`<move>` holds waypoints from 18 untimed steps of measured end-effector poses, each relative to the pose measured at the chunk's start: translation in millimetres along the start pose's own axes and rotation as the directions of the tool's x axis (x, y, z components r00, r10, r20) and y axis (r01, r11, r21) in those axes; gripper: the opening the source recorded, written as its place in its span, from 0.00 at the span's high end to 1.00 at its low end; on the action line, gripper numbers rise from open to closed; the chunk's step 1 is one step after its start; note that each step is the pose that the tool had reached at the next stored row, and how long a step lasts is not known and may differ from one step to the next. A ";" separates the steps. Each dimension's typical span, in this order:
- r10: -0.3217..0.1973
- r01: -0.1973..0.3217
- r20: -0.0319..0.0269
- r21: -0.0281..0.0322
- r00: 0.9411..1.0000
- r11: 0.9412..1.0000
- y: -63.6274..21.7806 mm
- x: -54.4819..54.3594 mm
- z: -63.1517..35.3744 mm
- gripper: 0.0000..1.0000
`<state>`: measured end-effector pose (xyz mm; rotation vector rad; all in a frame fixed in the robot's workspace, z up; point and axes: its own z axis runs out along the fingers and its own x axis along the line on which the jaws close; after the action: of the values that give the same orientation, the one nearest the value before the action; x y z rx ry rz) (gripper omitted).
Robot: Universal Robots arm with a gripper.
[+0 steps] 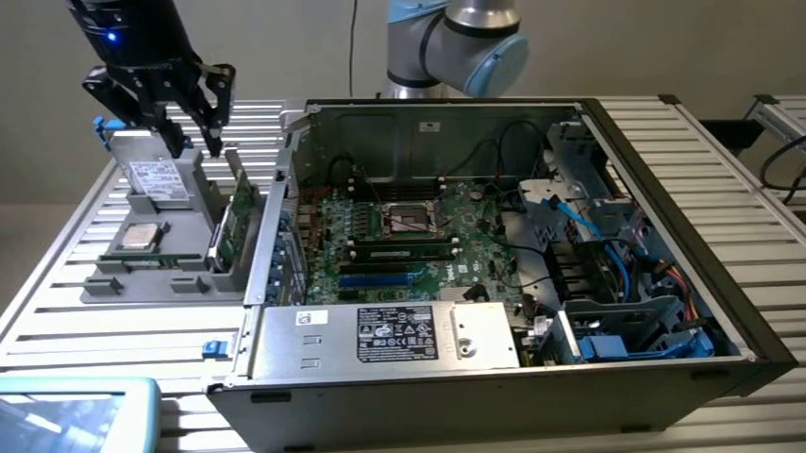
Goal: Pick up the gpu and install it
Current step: 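Pick up the gpu and move the gpu toward the slot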
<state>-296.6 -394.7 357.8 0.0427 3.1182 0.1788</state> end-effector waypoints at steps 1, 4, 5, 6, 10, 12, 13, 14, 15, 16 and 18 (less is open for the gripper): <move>0.000 0.000 0.000 0.000 1.000 1.000 -0.4 1.0 1.7 0.51; 0.000 0.000 0.000 0.000 1.000 1.000 -2.0 3.6 7.0 0.51; 0.000 0.000 0.000 0.000 1.000 1.000 -2.5 4.6 8.8 0.51; 0.000 0.000 0.000 0.000 1.000 1.000 -2.8 5.7 10.5 0.51; 0.000 0.000 0.002 0.000 1.000 1.000 -5.1 7.8 17.4 0.51; 0.001 -0.001 0.003 0.000 1.000 1.000 -7.5 8.1 20.9 0.51; 0.002 -0.002 0.003 0.000 1.000 1.000 -8.5 8.3 22.7 0.51; 0.002 -0.002 0.004 0.000 1.000 1.000 -9.3 8.4 24.4 0.51; 0.003 -0.003 0.004 0.000 1.000 1.000 -10.1 8.5 26.1 0.51; 0.004 -0.004 0.004 0.000 1.000 1.000 -10.7 8.5 27.9 0.51; 0.007 -0.007 0.005 -0.001 1.000 1.000 -11.9 8.5 31.4 0.51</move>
<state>-304.9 -402.7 325.1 0.0546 3.1136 0.1796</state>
